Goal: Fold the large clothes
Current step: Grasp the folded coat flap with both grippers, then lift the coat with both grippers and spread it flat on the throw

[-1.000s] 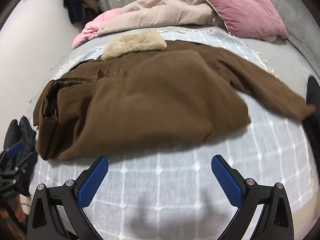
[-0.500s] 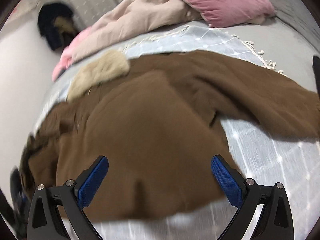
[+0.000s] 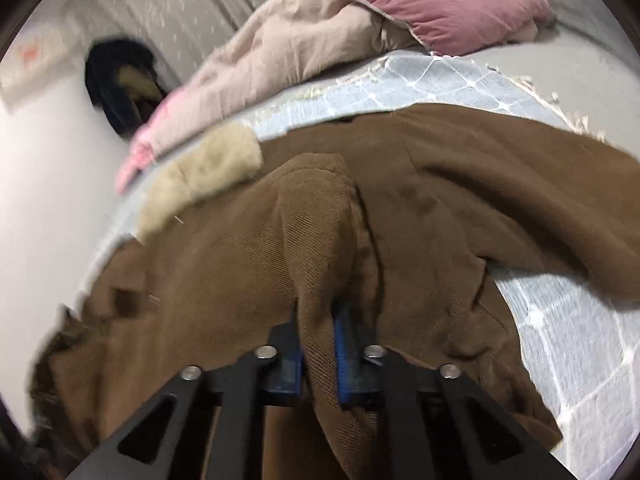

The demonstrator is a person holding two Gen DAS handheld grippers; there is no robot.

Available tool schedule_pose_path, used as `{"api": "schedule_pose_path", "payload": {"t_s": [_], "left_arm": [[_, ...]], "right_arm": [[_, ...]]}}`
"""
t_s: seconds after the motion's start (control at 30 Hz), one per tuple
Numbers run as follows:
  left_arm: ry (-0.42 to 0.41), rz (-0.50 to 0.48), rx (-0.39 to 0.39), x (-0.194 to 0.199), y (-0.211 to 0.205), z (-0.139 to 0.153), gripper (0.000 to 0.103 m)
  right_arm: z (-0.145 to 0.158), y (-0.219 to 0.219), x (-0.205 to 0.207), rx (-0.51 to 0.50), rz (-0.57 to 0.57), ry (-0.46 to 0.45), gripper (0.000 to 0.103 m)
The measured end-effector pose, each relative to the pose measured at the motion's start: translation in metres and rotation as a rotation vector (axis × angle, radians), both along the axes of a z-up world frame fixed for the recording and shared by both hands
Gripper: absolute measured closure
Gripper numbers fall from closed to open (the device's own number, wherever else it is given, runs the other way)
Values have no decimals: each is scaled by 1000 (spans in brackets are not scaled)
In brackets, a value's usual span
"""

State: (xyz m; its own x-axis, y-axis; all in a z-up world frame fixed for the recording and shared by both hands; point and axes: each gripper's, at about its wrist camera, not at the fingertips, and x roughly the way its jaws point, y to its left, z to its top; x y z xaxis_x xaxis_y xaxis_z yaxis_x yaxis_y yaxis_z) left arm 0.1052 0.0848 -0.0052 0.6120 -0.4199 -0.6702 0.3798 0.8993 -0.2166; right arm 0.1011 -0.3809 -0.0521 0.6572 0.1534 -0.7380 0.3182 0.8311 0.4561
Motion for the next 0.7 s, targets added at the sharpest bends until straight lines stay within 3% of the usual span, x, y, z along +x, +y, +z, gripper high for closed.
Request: {"api": "schedule_pose_path", "payload": {"t_s": [0.13, 0.37, 0.47, 0.6, 0.7], "left_arm": [[-34, 12, -43, -16, 23, 21, 95], [-37, 26, -74, -57, 71, 50, 95], [-31, 8, -62, -87, 89, 56, 95], [20, -26, -35, -125, 110, 43, 95], [87, -49, 73, -152, 112, 12, 95]], "right_arm": [[31, -8, -39, 39, -16, -89, 97], [84, -13, -142, 62, -9, -197, 97], [89, -7, -174, 27, 2, -181, 97], [78, 1, -214, -20, 6, -104, 97], [52, -1, -249, -39, -9, 0, 97]]}}
